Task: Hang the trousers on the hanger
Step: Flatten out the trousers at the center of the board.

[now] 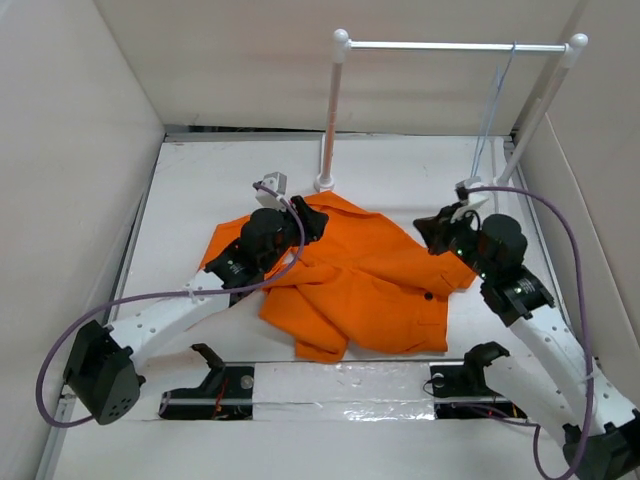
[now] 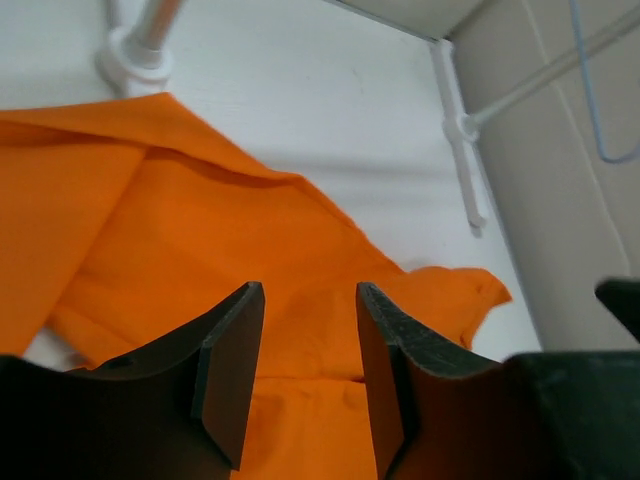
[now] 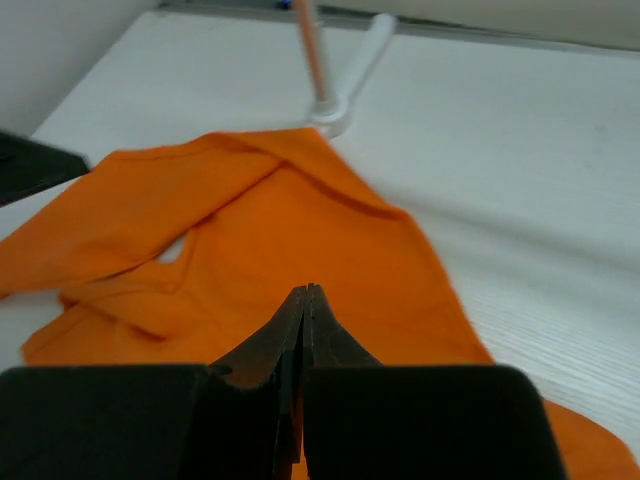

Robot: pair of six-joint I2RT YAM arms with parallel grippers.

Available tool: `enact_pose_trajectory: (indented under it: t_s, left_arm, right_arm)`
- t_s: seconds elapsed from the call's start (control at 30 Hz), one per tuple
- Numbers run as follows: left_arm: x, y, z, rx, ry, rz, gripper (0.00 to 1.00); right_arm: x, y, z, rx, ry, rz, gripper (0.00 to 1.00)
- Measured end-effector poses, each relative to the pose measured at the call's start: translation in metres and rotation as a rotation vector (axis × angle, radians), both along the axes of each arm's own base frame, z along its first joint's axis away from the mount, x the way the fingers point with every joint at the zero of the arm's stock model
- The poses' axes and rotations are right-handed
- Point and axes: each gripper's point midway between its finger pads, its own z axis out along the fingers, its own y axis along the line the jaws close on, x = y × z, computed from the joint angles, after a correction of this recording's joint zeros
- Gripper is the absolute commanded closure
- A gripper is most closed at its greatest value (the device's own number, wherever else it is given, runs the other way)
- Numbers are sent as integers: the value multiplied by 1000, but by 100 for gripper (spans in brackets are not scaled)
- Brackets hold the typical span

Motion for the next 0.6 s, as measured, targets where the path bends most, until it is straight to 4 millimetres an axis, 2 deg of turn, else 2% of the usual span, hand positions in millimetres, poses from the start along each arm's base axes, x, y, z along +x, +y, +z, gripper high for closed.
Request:
enact_pose_trajectory:
  t_s: [0.03, 0.1, 0.17, 0.23, 0.3, 0.37, 0.47, 0.53, 0.6]
  left_arm:
    - [-2, 3, -4, 12, 17, 19, 56]
    - [6, 31, -9, 12, 39, 134, 44]
    - [20, 84, -15, -20, 53, 305, 43]
    - [27, 151, -29, -52, 63, 507, 42]
    - [27, 205, -52, -68, 94, 665, 42]
    - [23, 246, -80, -68, 154, 790, 41]
    - [17, 282, -125, -56, 284, 901, 39]
    - [14, 290, -145, -46, 351, 932, 39]
    - [12, 291, -160, -34, 402, 937, 32]
  right_arm:
    - [-6, 15, -2, -6, 4, 60, 100]
    - [-17, 43, -11, -30, 24, 165, 100]
    - [-30, 65, -26, -59, 54, 246, 100]
    - [-46, 83, -43, -86, 79, 316, 100]
    - [-55, 92, -54, -99, 86, 353, 100]
    - [-59, 96, -69, -110, 97, 368, 100]
    - [-61, 98, -82, -116, 107, 376, 100]
    - [-61, 100, -85, -114, 103, 384, 100]
    - [-62, 104, -86, -109, 92, 400, 98]
